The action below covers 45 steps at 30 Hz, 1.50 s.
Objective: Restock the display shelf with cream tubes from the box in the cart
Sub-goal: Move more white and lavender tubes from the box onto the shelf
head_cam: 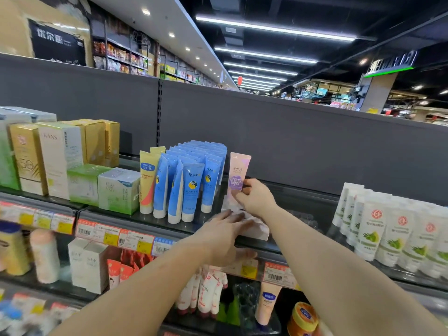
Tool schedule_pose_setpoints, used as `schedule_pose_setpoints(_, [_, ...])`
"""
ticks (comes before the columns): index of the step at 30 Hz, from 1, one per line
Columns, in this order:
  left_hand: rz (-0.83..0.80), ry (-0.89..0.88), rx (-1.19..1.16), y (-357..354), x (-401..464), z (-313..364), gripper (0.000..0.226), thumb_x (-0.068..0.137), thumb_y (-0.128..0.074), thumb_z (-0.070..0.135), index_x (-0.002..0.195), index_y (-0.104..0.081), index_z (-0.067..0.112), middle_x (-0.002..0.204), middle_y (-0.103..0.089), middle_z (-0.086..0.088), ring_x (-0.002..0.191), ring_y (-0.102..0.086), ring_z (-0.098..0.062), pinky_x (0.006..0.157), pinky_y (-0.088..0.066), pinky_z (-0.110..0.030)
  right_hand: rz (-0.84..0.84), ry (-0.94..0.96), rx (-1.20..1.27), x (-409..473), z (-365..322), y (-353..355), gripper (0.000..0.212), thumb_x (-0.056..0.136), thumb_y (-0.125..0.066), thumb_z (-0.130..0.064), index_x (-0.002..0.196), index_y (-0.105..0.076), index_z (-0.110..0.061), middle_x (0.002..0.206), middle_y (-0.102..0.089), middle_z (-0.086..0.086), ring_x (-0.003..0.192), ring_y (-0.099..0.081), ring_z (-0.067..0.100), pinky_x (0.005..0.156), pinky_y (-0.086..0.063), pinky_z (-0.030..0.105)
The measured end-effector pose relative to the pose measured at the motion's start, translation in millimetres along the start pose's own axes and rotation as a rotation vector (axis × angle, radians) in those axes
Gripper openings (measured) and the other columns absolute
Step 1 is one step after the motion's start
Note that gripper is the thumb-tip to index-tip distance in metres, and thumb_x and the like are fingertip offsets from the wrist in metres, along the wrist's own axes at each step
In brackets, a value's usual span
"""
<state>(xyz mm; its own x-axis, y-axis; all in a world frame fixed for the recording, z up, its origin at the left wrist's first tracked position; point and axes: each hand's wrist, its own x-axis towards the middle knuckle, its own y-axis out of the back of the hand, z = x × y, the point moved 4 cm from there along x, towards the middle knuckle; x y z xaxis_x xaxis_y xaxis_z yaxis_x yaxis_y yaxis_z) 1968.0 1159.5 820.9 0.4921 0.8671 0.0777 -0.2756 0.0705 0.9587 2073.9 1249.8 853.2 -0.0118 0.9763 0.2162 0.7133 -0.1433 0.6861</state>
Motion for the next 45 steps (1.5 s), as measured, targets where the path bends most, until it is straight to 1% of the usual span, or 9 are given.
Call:
schedule_pose_setpoints(4, [0.014, 0.075, -0.084, 7, -5, 5, 0.071, 0.091, -0.049, 0.057, 0.151, -0.018, 0.035, 0.161, -0.012, 0.007, 0.149, 0.000, -0.022, 0.120, -0.007, -0.047, 0.003, -0.007, 0.002, -30, 5, 22, 0.064, 0.090, -0.063, -0.040, 0.143, -0.039, -0.016, 0.142, -0.051, 0.004, 0.127, -0.051, 0.021, 0.102, -0.043, 0.036])
schedule_pose_setpoints(14, [0.148, 0.209, -0.256, 15, -58, 27, 0.051, 0.095, -0.053, 0.042, 0.140, -0.042, 0.020, 0.144, -0.044, -0.002, 0.136, -0.033, -0.021, 0.112, -0.030, -0.040, -0.053, 0.088, -0.039, -100, 6, 33, 0.050, 0.095, -0.053, -0.039, 0.140, -0.045, -0.018, 0.140, -0.052, 0.001, 0.126, -0.049, 0.019, 0.102, -0.039, 0.034])
schedule_pose_setpoints(21, [0.199, 0.370, -0.233, 19, -128, -15, 0.066, 0.094, -0.050, 0.051, 0.150, -0.030, 0.022, 0.153, -0.034, 0.002, 0.142, -0.029, -0.019, 0.116, -0.026, -0.039, -0.127, 0.217, 0.028, -140, -31, -15, 0.046, 0.094, -0.057, -0.036, 0.134, -0.053, -0.013, 0.135, -0.056, 0.003, 0.125, -0.051, 0.018, 0.106, -0.039, 0.034])
schedule_pose_setpoints(27, [0.173, 0.479, -0.020, 22, -212, -82, 0.057, 0.095, -0.048, 0.049, 0.144, -0.041, 0.020, 0.146, -0.045, -0.003, 0.136, -0.037, -0.029, 0.112, -0.030, -0.040, -0.266, 0.392, -0.147, -177, -90, -103, 0.042, 0.093, -0.055, -0.041, 0.129, -0.057, -0.020, 0.127, -0.062, 0.002, 0.116, -0.057, 0.021, 0.094, -0.045, 0.033])
schedule_pose_setpoints(30, [0.149, 0.585, 0.075, 28, -263, -128, 0.062, 0.095, -0.042, 0.054, 0.148, -0.032, 0.024, 0.156, -0.030, 0.001, 0.145, -0.022, -0.025, 0.117, -0.019, -0.041, -0.343, 0.516, -0.232, -194, -139, -163, 0.034, 0.093, -0.053, -0.040, 0.120, -0.061, -0.021, 0.116, -0.063, 0.005, 0.110, -0.058, 0.026, 0.082, -0.048, 0.034])
schedule_pose_setpoints(33, [0.160, 0.657, 0.152, 34, -324, -194, 0.067, 0.094, -0.040, 0.059, 0.150, -0.028, 0.025, 0.157, -0.028, -0.003, 0.144, -0.023, -0.027, 0.117, -0.022, -0.044, -0.441, 0.568, -0.287, -217, -198, -228, 0.041, 0.096, -0.049, -0.040, 0.132, -0.051, -0.020, 0.129, -0.057, 0.010, 0.119, -0.053, 0.031, 0.087, -0.047, 0.037])
schedule_pose_setpoints(36, [0.166, 0.716, 0.180, 45, -391, -259, 0.067, 0.093, -0.041, 0.059, 0.150, -0.029, 0.025, 0.157, -0.030, -0.003, 0.144, -0.025, -0.025, 0.117, -0.023, -0.040, -0.463, 0.592, -0.243, -239, -257, -298, 0.019, 0.093, -0.053, -0.042, 0.110, -0.055, -0.034, 0.115, -0.055, 0.013, 0.109, -0.056, 0.034, 0.081, -0.046, 0.038])
schedule_pose_setpoints(40, [0.138, 0.818, 0.215, 48, -467, -327, 0.083, 0.078, -0.026, 0.071, 0.148, -0.031, 0.027, 0.157, -0.030, -0.003, 0.145, -0.024, -0.024, 0.118, -0.019, -0.040, -0.471, 0.674, -0.305, -265, -311, -387, 0.054, 0.092, -0.052, -0.048, 0.138, -0.045, -0.020, 0.139, -0.047, 0.008, 0.132, -0.038, 0.031, 0.106, -0.036, 0.045])
schedule_pose_setpoints(45, [0.164, 0.841, 0.286, 39, -530, -396, 0.066, 0.094, -0.043, 0.057, 0.149, -0.032, 0.023, 0.158, -0.027, -0.006, 0.145, -0.023, -0.025, 0.119, -0.014, -0.035, -0.521, 0.646, -0.259, -287, -345, -469, 0.058, 0.092, -0.053, -0.048, 0.142, -0.041, -0.021, 0.136, -0.048, 0.007, 0.132, -0.038, 0.030, 0.104, -0.036, 0.039])
